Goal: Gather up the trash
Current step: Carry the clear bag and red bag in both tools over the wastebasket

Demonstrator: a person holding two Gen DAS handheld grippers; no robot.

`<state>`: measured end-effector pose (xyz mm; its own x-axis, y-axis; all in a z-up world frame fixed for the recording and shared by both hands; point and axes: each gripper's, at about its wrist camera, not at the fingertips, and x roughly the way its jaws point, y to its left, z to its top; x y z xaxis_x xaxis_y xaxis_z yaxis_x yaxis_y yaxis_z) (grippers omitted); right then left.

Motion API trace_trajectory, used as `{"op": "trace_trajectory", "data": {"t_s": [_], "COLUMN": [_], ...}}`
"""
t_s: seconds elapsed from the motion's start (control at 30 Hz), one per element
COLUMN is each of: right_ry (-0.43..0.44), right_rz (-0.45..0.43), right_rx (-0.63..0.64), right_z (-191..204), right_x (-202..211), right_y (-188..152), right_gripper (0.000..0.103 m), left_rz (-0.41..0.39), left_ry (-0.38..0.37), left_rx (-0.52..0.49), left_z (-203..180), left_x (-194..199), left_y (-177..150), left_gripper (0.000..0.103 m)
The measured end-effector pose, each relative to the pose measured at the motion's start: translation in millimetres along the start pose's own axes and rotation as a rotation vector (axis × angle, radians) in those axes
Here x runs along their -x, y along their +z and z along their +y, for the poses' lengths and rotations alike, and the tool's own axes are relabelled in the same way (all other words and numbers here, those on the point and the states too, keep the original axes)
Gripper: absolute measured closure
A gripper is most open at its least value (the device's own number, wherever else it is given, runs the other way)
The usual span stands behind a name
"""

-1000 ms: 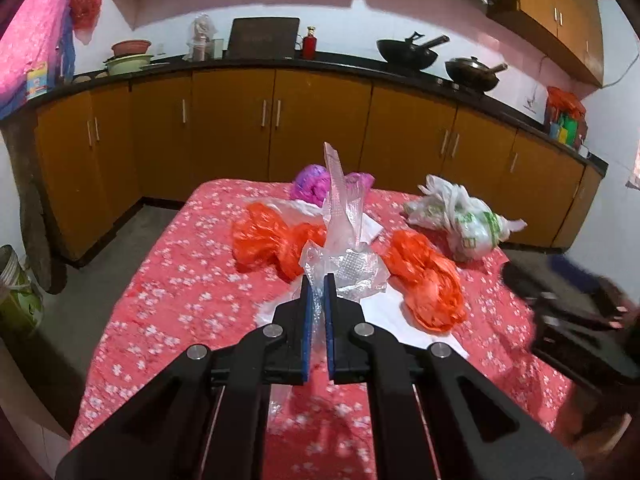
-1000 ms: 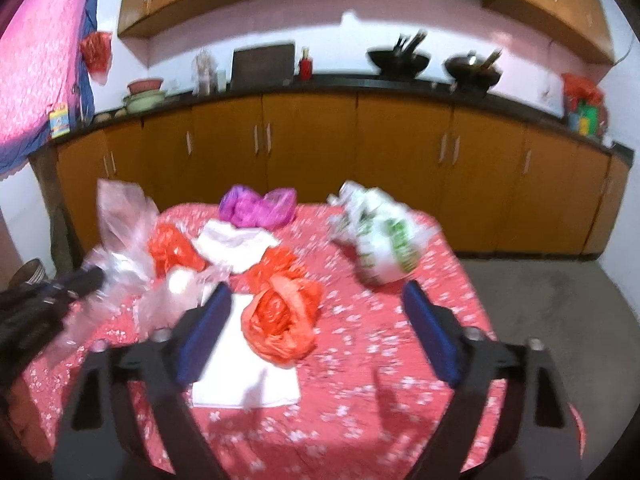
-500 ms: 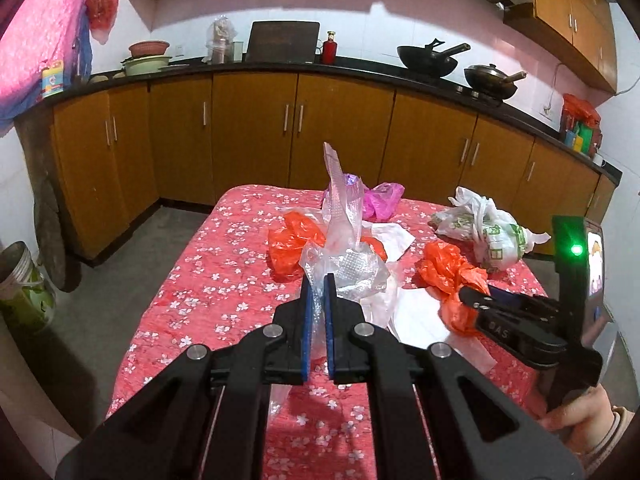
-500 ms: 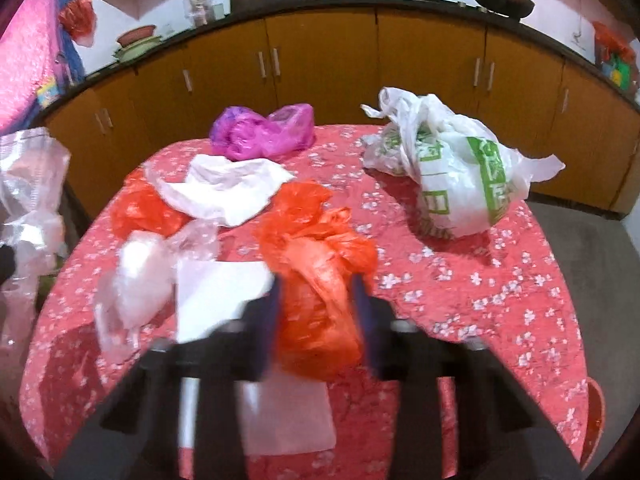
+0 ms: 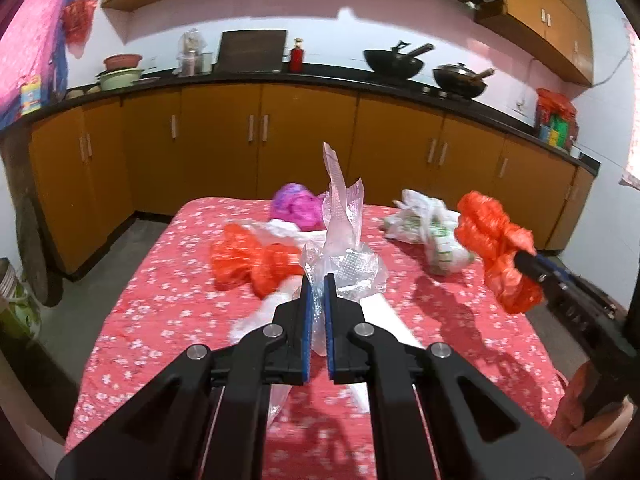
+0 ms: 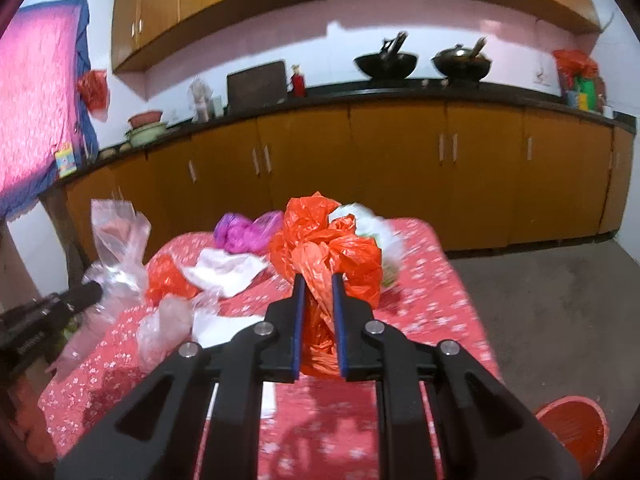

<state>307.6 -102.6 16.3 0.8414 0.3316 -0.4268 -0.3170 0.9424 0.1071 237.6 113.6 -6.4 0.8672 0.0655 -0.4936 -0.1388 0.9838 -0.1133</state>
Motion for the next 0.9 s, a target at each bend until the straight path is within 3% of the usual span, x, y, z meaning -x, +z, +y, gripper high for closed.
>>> {"op": "trace_trajectory", "data": {"t_s": [0.23, 0.53, 0.9], "right_ry": [-0.097, -0.233, -0.437], "right_rz": [-0.081, -0.125, -0.138], "right_rx": [-0.010, -0.057, -0.139], "right_z": [-44, -118, -220], "right_x": [43, 90, 156], "right_y": [3, -14, -58], "right_gripper": [0.089, 0.089, 0.089], "left_rz": [-0.003, 0.023, 0.110], "left_ry": [-0.076, -0.214, -0.412], "left_rx": [-0.050, -0.113, -0.184], "left_z": [-52, -137, -256], "left_x": [1, 0, -3], "left_y": [-1, -11, -54], "left_gripper": [0.098, 0.098, 0.098]}}
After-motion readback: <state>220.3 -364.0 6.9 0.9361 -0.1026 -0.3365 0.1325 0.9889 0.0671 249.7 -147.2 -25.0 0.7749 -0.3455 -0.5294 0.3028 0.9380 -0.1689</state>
